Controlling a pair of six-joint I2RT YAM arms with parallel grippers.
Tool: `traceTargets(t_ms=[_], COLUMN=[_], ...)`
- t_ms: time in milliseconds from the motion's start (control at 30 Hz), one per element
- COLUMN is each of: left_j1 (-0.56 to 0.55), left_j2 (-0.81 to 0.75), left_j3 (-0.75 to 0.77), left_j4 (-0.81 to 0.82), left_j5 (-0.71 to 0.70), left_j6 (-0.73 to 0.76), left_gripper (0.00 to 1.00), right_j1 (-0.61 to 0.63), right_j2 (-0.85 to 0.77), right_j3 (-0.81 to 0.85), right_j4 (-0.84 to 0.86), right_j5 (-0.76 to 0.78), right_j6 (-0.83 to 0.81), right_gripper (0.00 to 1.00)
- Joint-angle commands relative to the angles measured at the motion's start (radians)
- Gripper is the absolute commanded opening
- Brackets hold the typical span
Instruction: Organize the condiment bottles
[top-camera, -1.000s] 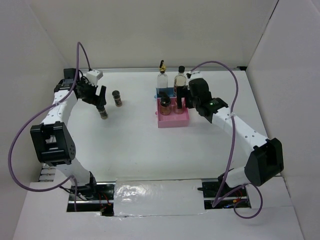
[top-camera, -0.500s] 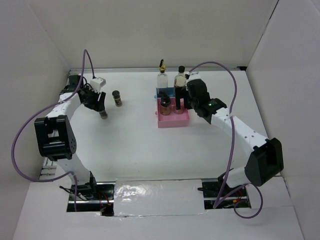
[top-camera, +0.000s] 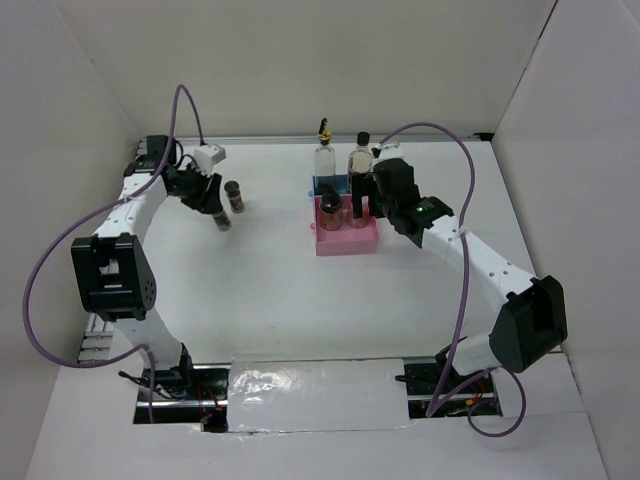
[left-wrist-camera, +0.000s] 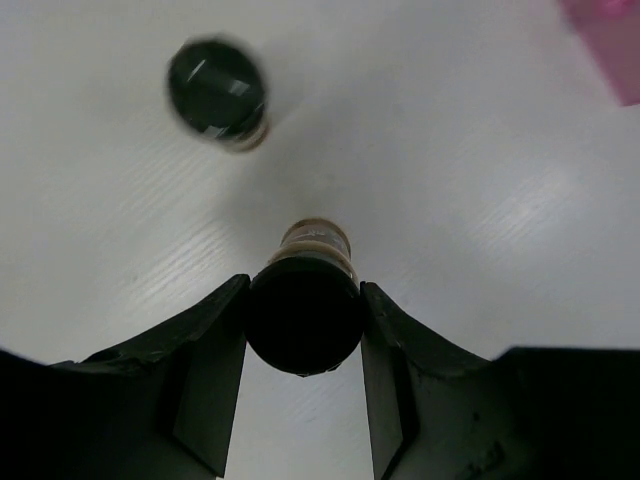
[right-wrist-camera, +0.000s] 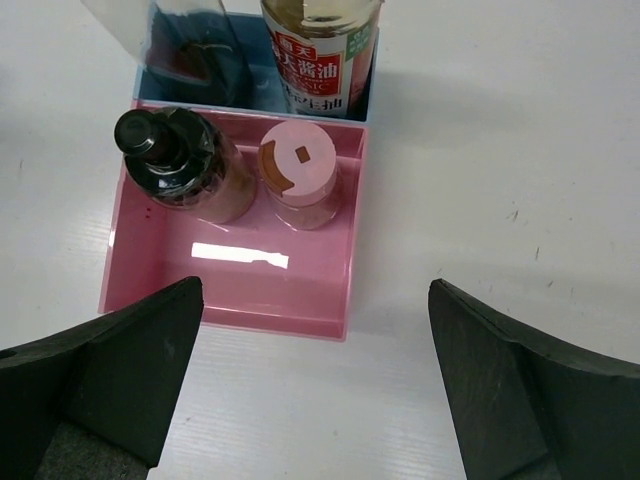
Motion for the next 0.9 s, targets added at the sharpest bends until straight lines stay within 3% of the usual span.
traceTargets(t_ms=[0, 200, 467, 867], left_j1=[-0.166, -0.467, -0.726, -0.819], left_j2=[-0.115, -0.084, 0.167, 0.364], left_j3=[0.114, 0.309, 0.623, 0.692], left_j4=[-0.117, -0.226, -0.170, 0.011], left_j5=[0.181, 0.196, 0.114, -0.069], left_j6=[0.060, 0.061, -0.020, -0.052], left_gripper=[0.00, 0.00, 0.00, 0.00], right_j1=[-0.002, -0.064, -0.138, -0.220], right_j2=[-0.031, -0.029, -0.103, -0.241], right_j3=[0.034, 0.033, -0.027, -0.129], right_j4=[0.013, -0.001, -0.025, -0.057], right_j5=[0.040, 0.068, 0.075, 0.060], right_j6=[0.020, 0.073, 0.116, 0.115], right_gripper=[1.00, 1.00, 1.00, 1.00])
